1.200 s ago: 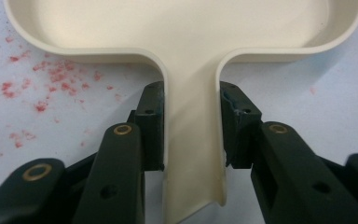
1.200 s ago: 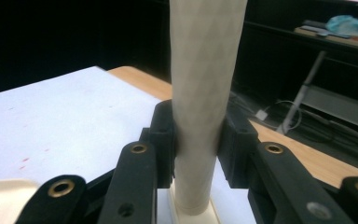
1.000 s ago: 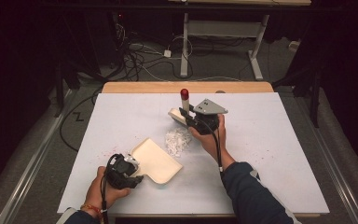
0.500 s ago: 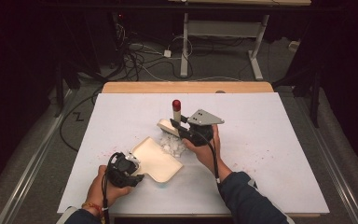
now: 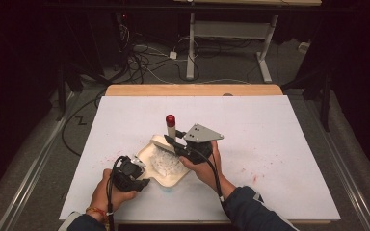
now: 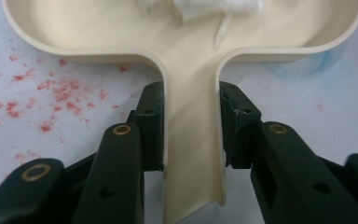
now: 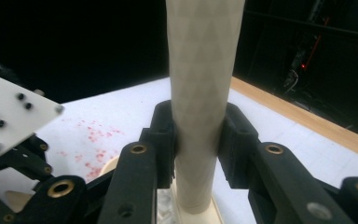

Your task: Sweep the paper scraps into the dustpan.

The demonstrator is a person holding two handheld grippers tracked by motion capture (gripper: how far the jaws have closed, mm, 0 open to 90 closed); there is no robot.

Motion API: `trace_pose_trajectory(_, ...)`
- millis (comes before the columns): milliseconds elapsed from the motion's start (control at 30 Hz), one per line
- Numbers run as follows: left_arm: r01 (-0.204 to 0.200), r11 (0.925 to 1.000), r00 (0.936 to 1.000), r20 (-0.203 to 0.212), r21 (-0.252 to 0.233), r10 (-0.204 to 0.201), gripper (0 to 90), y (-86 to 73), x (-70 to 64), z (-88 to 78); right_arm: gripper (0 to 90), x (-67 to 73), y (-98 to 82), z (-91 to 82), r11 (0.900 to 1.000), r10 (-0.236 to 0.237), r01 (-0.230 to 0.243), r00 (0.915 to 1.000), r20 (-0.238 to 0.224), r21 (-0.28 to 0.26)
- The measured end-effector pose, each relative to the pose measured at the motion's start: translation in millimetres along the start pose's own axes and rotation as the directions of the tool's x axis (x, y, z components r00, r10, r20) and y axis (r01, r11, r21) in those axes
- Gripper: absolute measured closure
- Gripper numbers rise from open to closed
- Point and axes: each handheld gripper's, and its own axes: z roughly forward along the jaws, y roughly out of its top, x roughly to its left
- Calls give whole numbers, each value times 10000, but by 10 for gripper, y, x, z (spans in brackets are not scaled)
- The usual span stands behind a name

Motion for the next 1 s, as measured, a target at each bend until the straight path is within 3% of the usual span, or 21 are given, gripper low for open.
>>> trace_pose_trajectory(100,-200,9997,9998,-25,126,200,636,20,12,-5,710,0,62,-24,9998,-40,41,10000,58,-180)
trace_pose_trajectory(400,-279,9996,9996,71,92,278,636,15,35,-1,710,-71,239,-189,9985,-141,153,9996,237,-526)
trace_pose_trajectory(533,-281,9996,9996,4,89,281,636,16,27,-1,710,-150,264,-333,9982,-250,284,9976,647,-529)
trace_pose_trajectory(633,-327,9993,9995,-43,160,327,636,11,19,-8,710,-226,206,-442,9989,-285,328,9927,1174,-342)
trace_pose_trajectory(733,-360,9992,9993,-81,178,361,636,11,16,-10,710,-261,149,-482,9994,-262,289,9908,1325,-184)
trace_pose_trajectory(833,-444,9986,9989,-153,284,449,636,10,6,-17,710,-292,15,-546,9984,-557,535,9803,1895,168)
trace_pose_trajectory(1000,-482,9982,9987,-148,357,488,636,-14,-6,-31,710,-302,-79,-676,9977,-520,432,9823,1801,524)
